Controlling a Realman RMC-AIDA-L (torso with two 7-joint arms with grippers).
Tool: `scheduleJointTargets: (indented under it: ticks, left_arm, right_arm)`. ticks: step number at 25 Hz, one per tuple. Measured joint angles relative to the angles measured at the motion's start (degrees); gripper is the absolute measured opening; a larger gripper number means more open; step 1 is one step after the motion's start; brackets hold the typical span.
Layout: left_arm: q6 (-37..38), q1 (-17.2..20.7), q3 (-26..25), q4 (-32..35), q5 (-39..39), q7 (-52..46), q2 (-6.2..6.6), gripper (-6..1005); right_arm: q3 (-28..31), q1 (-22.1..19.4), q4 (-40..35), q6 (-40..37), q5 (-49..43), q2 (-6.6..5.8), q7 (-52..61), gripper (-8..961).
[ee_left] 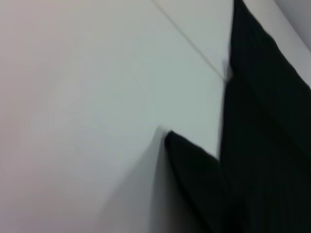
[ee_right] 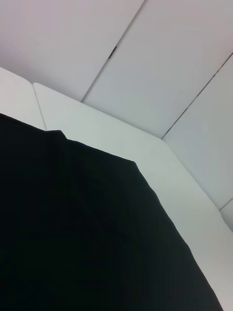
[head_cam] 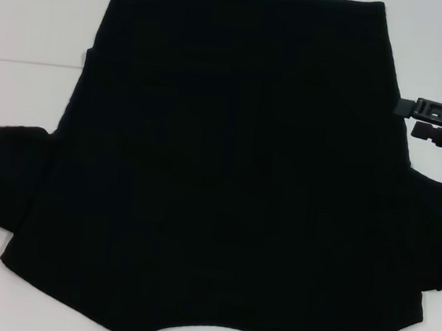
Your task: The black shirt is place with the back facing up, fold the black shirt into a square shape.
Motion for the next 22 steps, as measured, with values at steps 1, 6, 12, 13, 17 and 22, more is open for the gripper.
scheduleJointTargets:
  ticks: [1,6,12,13,17,22]
  left_arm:
    - [-0.11,-0.14,-0.03,0.60,0.04,-0.07,0.33,27]
    - [-0.32,-1.57,-0.21,1.34,2.01,-0.09,1.26,27]
    - [-0.38,-3.61,-0.27,2.09,4.00,-0.43,2.26,26]
    - [-0.26,-3.87,-0.18,2.34,4.42,-0.71,2.38,26]
    - [1.05,-4.92,0.13,3.15,5.92,-1.67,2.86,26]
    - [5.72,-6.07,0.64,3.42,7.58,-3.10,3.33,27]
  right_arm:
    - [0.00,-0.04,0.00,-0.01,0.00,-0.01,0.00,794]
    - [0.07,-0.18,-0.03,-0.07,0.00,-0.03,-0.01,789]
    - [0.09,-0.17,-0.12,-0.13,0.03,-0.05,-0.01,783]
    - [0.09,-0.17,-0.14,-0.16,0.03,-0.06,-0.01,783]
    - [0.09,-0.16,-0.18,-0.23,0.06,-0.14,-0.01,779]
    - [0.09,-0.16,-0.18,-0.23,0.10,-0.14,-0.04,774]
